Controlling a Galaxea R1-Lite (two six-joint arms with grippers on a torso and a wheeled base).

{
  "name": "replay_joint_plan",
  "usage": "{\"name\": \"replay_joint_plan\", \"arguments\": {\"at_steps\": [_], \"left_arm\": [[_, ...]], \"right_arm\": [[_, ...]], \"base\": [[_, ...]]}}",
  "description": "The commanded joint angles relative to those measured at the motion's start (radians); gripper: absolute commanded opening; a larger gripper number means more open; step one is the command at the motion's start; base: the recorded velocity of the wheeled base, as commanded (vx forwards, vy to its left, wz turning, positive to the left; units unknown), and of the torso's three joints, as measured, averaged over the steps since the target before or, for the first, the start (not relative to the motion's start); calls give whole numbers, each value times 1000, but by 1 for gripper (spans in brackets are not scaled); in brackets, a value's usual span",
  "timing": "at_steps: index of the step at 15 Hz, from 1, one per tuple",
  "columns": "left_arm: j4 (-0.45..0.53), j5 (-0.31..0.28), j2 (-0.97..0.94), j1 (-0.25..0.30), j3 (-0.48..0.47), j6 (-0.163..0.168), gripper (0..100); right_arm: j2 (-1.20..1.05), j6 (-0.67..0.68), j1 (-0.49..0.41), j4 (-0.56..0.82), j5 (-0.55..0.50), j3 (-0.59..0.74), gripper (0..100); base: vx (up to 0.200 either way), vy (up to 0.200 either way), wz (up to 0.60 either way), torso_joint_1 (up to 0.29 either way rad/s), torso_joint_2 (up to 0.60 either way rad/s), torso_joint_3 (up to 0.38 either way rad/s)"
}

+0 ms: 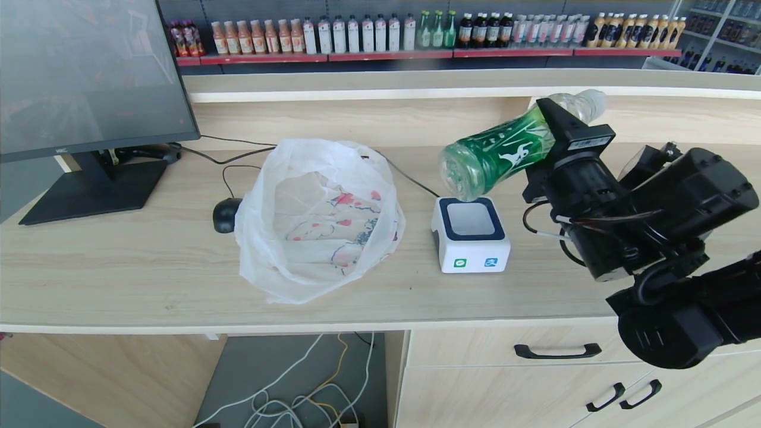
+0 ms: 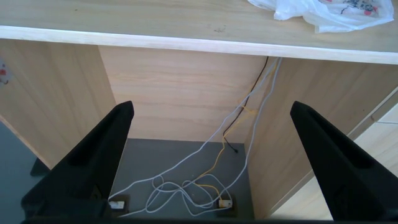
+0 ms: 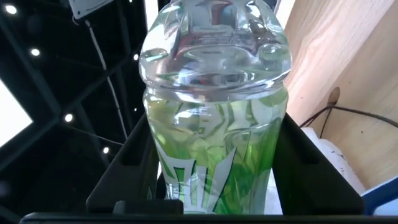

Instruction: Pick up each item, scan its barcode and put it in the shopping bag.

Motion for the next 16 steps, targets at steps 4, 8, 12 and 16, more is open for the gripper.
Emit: {"name": "replay_joint_plan", "arguments": {"at_steps": [4, 8, 12, 16], "left_arm": [[-2, 0, 0, 1, 0, 0, 100], [-2, 0, 0, 1, 0, 0, 100], [0, 0, 0, 1, 0, 0, 100], [0, 0, 0, 1, 0, 0, 100]], "right_arm": [[-116, -131, 3, -2, 16, -3, 0], [-120, -303, 6, -2, 22, -3, 0], [-134, -665, 5, -2, 278, -12, 0], [-171, -1036, 0, 190, 373, -100, 0]], "base": [[0, 0, 0, 0, 0, 0], [0, 0, 0, 0, 0, 0], [0, 0, 0, 0, 0, 0], [0, 0, 0, 0, 0, 0]]}}
